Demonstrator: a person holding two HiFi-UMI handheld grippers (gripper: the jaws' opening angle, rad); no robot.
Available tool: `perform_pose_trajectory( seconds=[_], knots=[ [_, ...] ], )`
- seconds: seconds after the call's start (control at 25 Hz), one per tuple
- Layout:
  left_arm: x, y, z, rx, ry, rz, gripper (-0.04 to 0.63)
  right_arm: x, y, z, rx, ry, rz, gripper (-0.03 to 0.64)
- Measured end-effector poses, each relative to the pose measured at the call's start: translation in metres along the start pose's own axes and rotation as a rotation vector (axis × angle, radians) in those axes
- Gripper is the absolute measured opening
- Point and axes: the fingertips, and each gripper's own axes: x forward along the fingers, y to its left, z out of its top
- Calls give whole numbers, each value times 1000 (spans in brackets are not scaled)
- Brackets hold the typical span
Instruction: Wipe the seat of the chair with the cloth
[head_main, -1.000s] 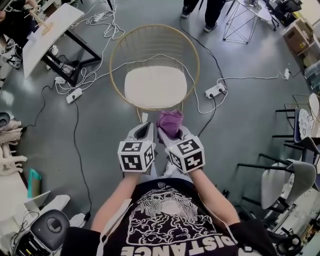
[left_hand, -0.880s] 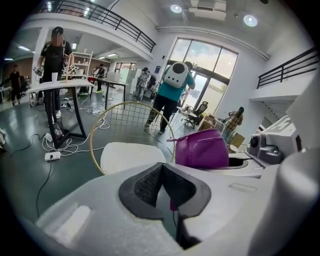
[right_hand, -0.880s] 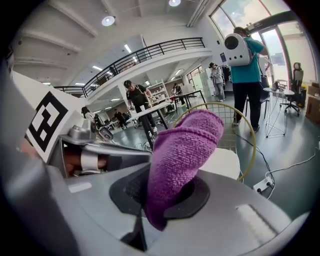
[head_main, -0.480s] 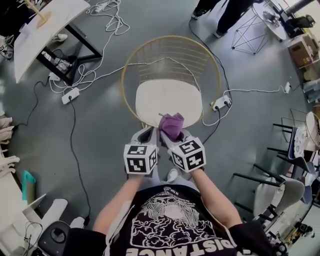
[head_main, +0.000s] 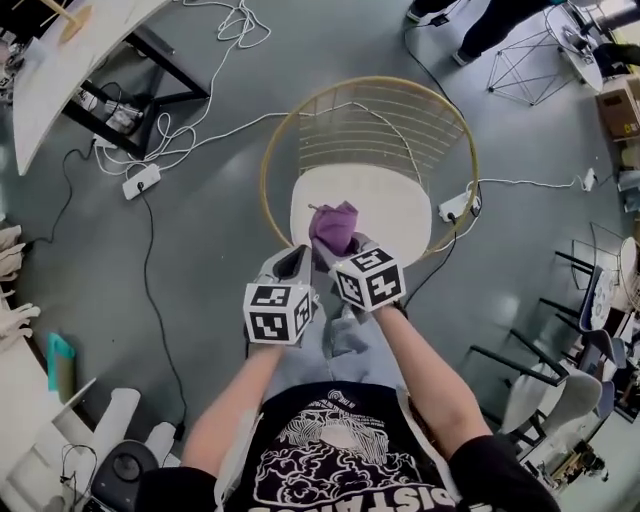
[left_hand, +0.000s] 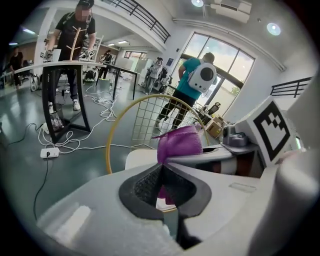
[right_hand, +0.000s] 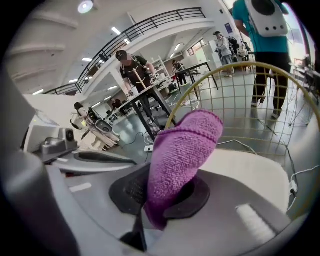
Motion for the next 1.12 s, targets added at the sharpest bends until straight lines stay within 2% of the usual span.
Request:
perform_pose_trajectory(
  seconds=[0.2,0.36,0.52,0.8,1.0,1.12],
  knots=[
    [16,17,-10,-22,52,35,-3,56,-30,1,103,15,53,57],
    [25,37,-18,-66,70,119,-3,101,-44,-6,106,64,118,57],
    [36,57,-17,-147,49,203,-2,142,-57,-12,89,117,173,57],
    [64,65,-19,-173,75,218,-3,177,-76,-10,111,143,194,57],
    [76,55,-20,-186,86,216,-3,178,-102,-5,240,117,207,55],
    [84,45,-20,-177,97,205,-3,171,-122,3,293,84,184,55]
  ],
)
